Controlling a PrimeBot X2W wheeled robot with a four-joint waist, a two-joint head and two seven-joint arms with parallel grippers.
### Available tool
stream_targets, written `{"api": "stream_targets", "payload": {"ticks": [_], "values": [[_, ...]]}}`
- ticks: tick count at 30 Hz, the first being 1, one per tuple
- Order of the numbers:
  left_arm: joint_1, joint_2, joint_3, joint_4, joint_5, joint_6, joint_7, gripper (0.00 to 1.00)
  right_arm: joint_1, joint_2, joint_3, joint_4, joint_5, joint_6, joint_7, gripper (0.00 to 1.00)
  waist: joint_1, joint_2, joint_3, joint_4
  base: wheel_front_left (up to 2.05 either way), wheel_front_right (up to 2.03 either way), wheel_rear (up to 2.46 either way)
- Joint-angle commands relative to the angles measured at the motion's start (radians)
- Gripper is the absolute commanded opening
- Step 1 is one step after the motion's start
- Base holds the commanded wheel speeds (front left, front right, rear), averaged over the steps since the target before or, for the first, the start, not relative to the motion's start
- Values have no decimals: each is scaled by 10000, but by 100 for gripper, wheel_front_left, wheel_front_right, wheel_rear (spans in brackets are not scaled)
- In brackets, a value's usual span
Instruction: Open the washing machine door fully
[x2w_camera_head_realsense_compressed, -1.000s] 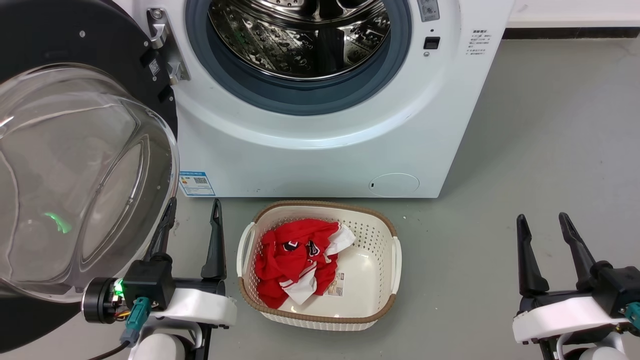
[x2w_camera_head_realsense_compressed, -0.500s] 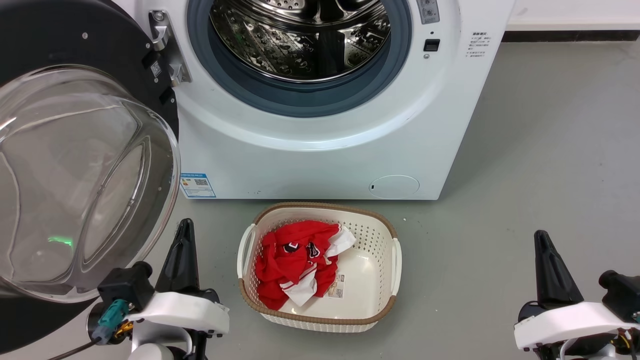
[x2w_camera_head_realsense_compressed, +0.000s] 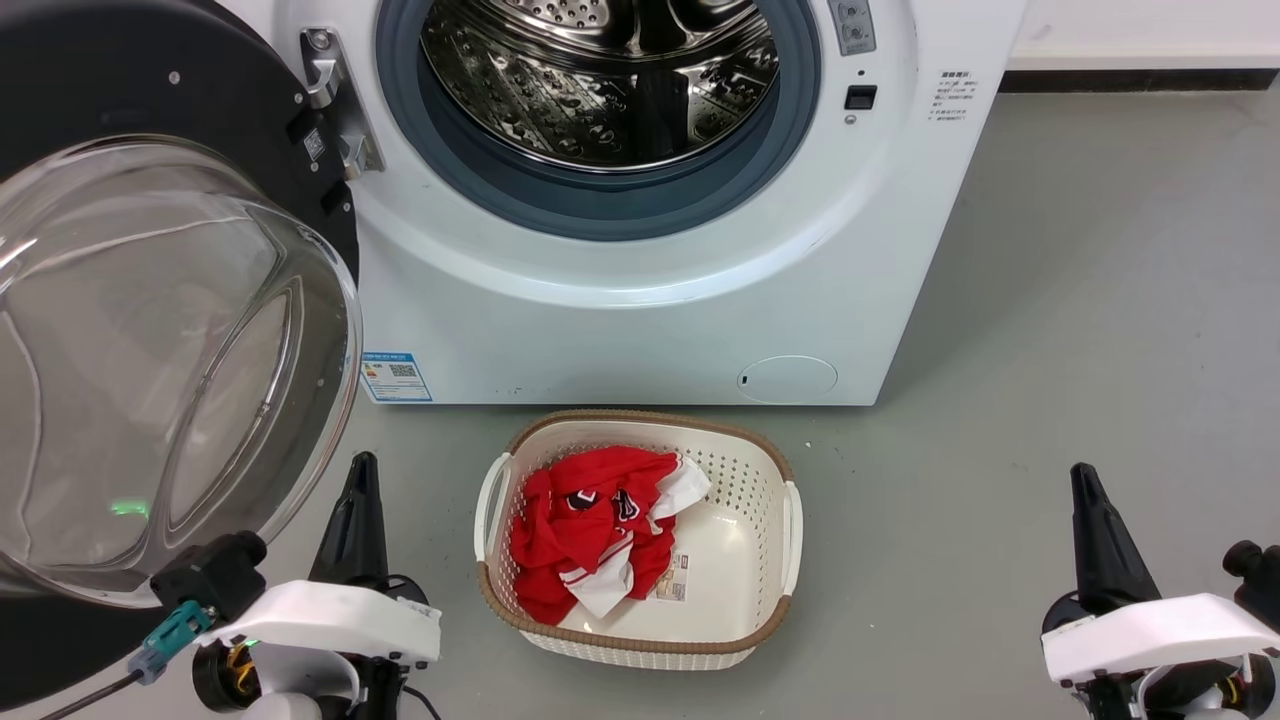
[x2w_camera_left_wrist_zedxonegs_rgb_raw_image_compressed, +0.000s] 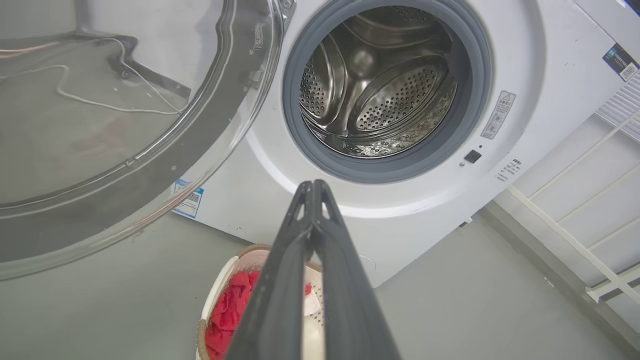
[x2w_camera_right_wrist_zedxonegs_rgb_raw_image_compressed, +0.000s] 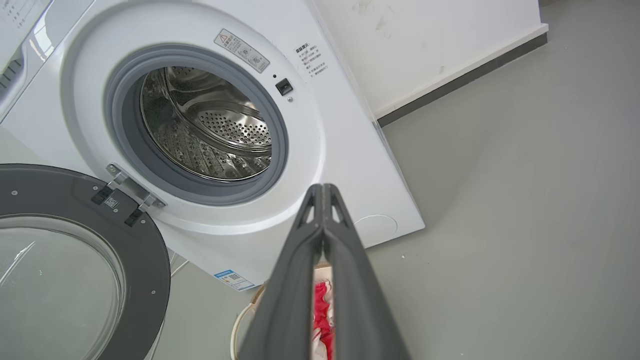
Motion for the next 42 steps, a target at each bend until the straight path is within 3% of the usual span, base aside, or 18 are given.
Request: {"api": "stream_targets", "payload": {"ticks": [1, 42], "values": [[-205, 17, 86, -83, -400, -79, 82, 0, -290, -72, -15, -75, 417, 0, 80, 0, 0, -1, -10, -1, 0, 0, 0], [-301, -81, 714, 473, -5788, -603, 1420, 0, -657, -98, -142, 552, 5809, -2, 1202, 0, 0, -1, -299, -28, 0, 0, 0]]}}
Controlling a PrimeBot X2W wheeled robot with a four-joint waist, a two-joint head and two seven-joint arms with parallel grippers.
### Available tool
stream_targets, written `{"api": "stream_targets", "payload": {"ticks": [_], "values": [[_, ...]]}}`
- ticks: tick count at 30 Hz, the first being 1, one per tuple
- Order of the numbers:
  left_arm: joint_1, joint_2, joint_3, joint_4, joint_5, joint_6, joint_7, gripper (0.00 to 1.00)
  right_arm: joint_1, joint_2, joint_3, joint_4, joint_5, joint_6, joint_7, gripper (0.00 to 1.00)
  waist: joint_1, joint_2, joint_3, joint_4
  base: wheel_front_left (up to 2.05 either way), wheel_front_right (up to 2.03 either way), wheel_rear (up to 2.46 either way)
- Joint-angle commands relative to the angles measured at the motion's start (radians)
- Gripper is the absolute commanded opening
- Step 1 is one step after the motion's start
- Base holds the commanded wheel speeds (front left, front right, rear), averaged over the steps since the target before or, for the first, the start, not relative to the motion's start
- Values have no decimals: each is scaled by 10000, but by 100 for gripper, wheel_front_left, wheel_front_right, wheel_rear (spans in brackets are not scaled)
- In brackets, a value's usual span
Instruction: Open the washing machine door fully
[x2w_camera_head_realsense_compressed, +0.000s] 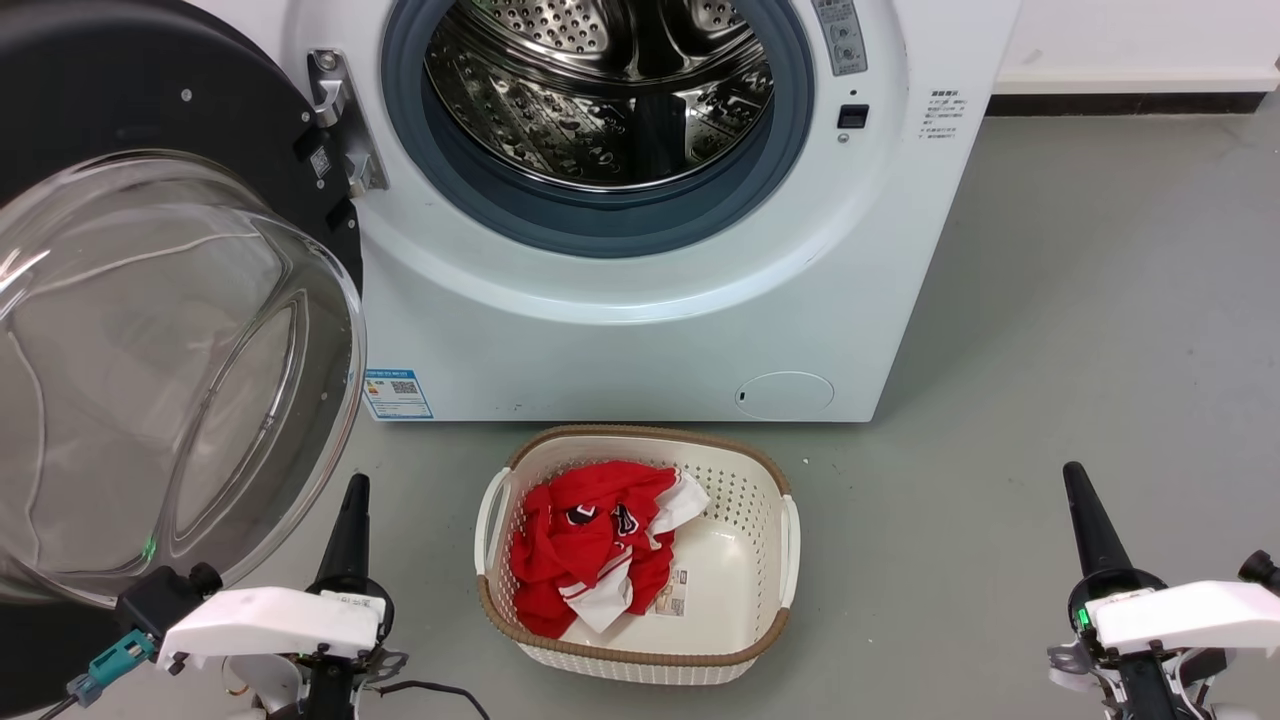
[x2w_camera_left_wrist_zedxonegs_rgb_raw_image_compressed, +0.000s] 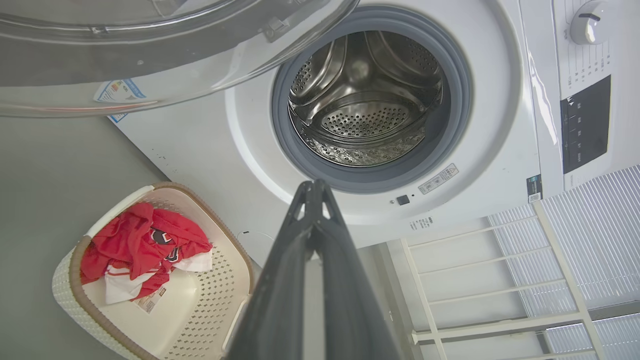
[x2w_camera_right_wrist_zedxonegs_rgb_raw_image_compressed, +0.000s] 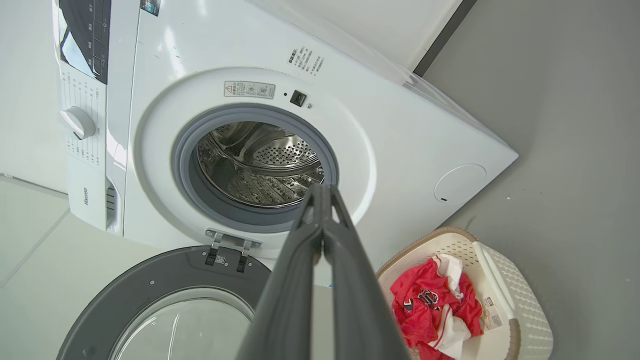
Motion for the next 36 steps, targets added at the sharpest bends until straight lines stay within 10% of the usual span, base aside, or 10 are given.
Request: {"api": "stream_targets", "payload": {"ticks": [1, 36], "values": [[-215, 10, 72, -28, -324, -105, 91, 0, -227, -57, -24, -32, 339, 0, 56, 0, 0, -1, -14, -1, 0, 0, 0], [-231, -51, 428, 312, -3464, -386, 869, 0, -446, -27, -146, 352, 3443, -2, 752, 0, 0, -1, -253, -24, 0, 0, 0]]}}
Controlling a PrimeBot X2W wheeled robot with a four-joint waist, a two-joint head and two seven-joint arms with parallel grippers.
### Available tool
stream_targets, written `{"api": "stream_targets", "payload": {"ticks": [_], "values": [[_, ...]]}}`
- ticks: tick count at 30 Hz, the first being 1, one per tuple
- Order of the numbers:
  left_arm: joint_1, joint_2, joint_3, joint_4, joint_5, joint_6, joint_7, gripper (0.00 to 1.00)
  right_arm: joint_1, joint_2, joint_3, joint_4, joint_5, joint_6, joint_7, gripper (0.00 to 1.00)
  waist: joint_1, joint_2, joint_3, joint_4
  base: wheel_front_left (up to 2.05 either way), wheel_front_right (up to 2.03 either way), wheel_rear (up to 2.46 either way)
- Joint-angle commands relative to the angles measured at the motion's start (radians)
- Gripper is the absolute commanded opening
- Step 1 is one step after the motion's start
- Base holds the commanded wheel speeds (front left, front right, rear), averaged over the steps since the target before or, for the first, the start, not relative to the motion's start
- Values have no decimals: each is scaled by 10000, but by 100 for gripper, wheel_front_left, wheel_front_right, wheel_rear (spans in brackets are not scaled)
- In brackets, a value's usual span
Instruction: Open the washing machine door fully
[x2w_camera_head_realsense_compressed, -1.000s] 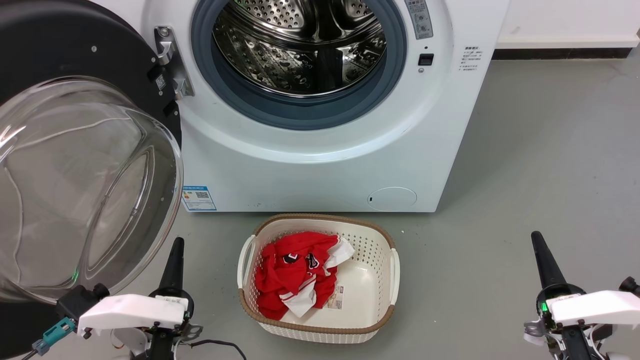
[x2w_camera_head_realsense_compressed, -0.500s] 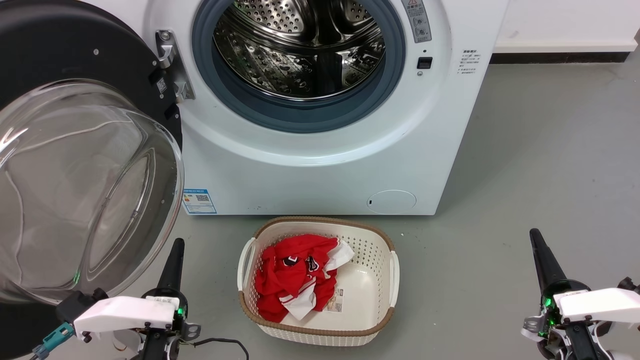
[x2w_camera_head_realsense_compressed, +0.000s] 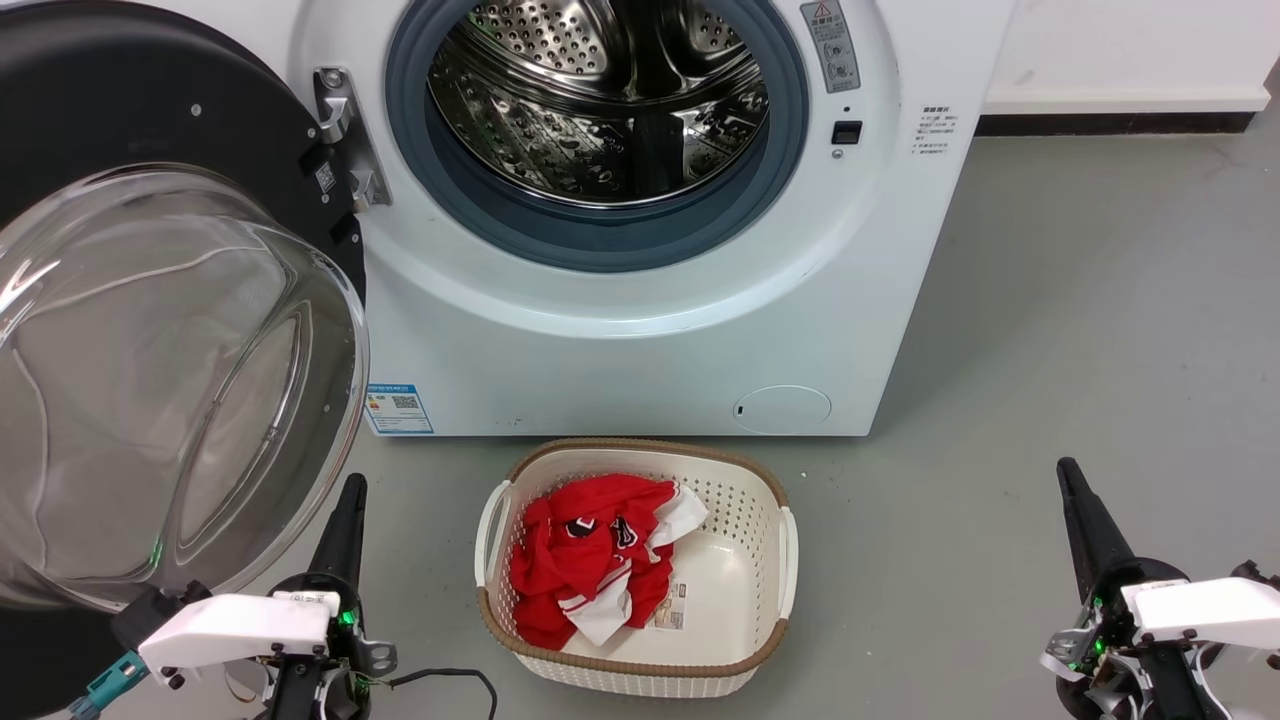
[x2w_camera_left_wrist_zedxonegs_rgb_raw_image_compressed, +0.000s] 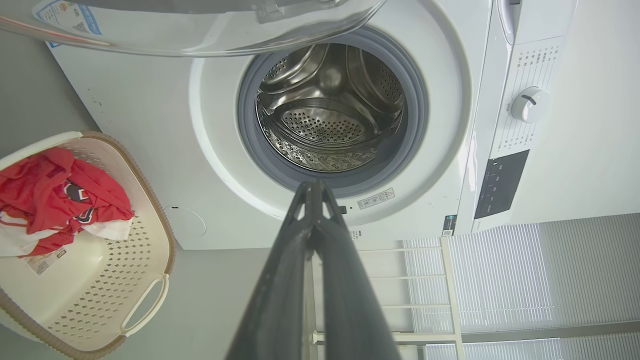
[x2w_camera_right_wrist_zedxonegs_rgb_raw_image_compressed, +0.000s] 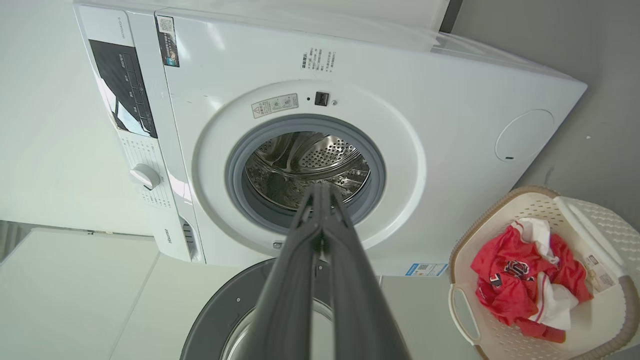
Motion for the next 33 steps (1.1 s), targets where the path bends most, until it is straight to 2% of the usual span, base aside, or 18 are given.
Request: {"api": "stream_targets", "payload": {"ticks": [1, 21, 33], "values": [[-113, -3, 40, 22, -289, -60, 81, 0, -221, -23, -31, 17, 297, -2, 67, 0, -1, 0, -16, -1, 0, 0, 0], [-126, -38, 220, 182, -1756, -193, 443, 0, -294, 3, -92, 203, 1746, -3, 404, 0, -1, 0, -157, -14, 0, 0, 0], [-118, -35, 213, 176, -1728, -185, 441, 0, -282, 22, -109, 197, 1690, -2, 413, 0, -1, 0, -159, -15, 0, 0, 0]]}}
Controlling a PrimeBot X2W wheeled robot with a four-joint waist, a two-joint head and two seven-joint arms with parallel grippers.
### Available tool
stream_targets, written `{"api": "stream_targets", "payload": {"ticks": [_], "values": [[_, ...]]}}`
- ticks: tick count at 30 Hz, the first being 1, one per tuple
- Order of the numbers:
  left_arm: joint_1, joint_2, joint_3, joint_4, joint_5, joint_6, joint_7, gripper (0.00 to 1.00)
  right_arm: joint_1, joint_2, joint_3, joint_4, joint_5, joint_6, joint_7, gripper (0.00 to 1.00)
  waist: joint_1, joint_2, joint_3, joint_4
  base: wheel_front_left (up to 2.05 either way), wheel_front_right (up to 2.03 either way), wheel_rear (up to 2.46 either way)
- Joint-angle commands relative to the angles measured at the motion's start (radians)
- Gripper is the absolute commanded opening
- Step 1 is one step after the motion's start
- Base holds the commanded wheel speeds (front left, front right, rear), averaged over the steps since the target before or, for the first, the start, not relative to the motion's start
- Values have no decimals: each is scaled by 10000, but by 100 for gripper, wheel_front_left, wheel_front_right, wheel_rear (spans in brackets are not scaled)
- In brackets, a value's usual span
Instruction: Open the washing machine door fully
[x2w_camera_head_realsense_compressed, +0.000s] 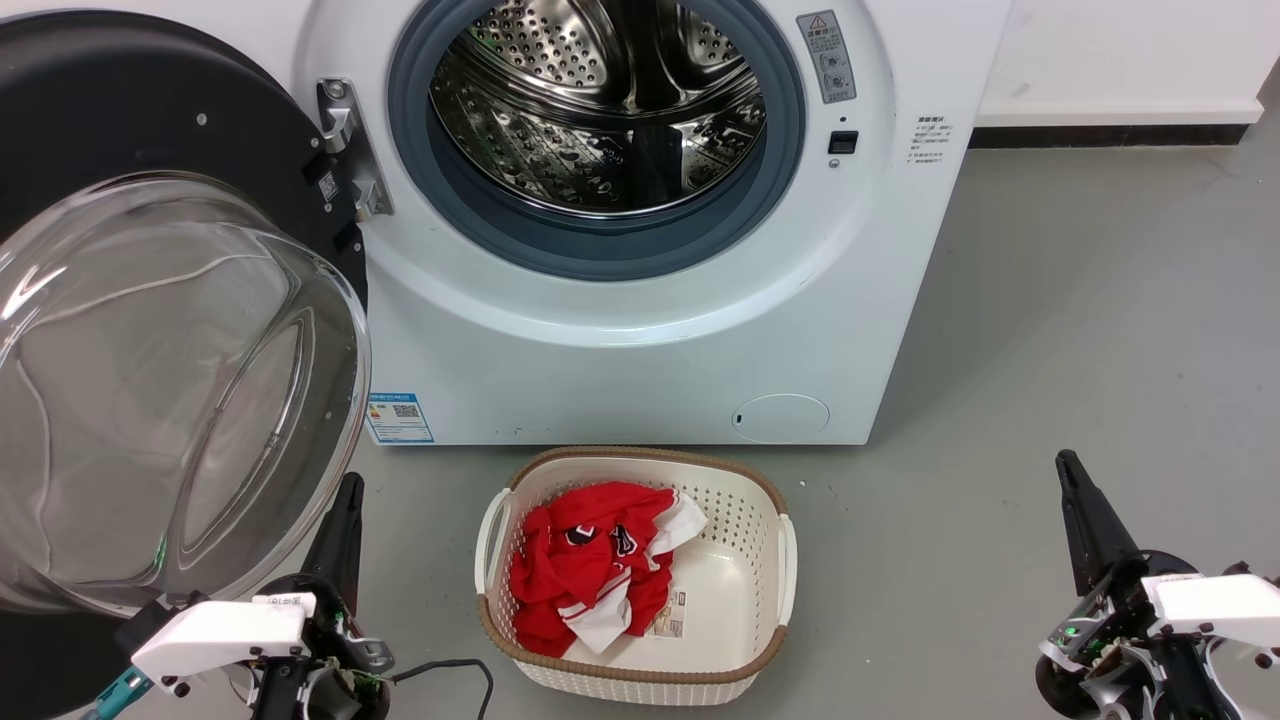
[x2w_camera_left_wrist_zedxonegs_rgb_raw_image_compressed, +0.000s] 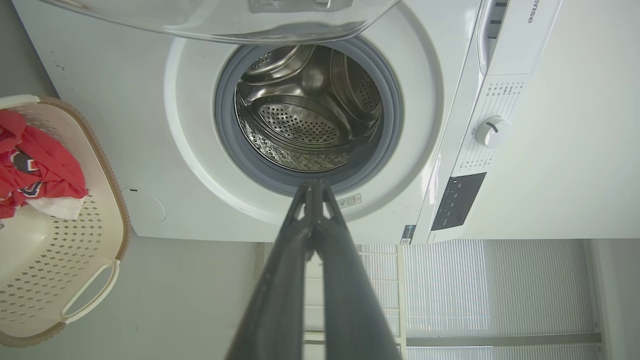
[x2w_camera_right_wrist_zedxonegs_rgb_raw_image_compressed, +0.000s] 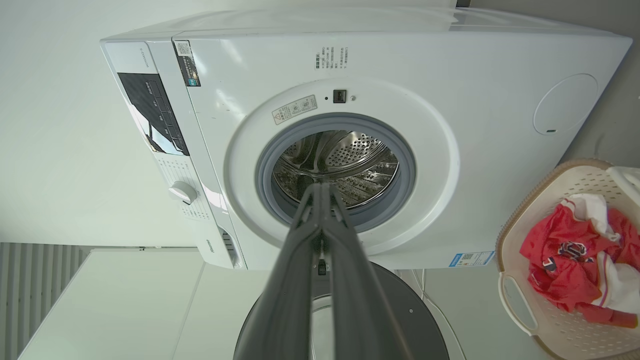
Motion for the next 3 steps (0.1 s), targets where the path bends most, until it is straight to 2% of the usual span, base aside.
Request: {"api": "stream_targets", "payload": {"ticks": [1, 3], "values": [[-72, -14, 31, 7, -12, -18, 30, 0, -102, 18, -16, 9, 3, 0, 26, 0, 0, 0, 1, 0, 0, 0, 0], [-72, -14, 31, 7, -12, -16, 30, 0, -102, 22, -19, 10, -1, 0, 30, 0, 0, 0, 1, 0, 0, 0, 0]]}}
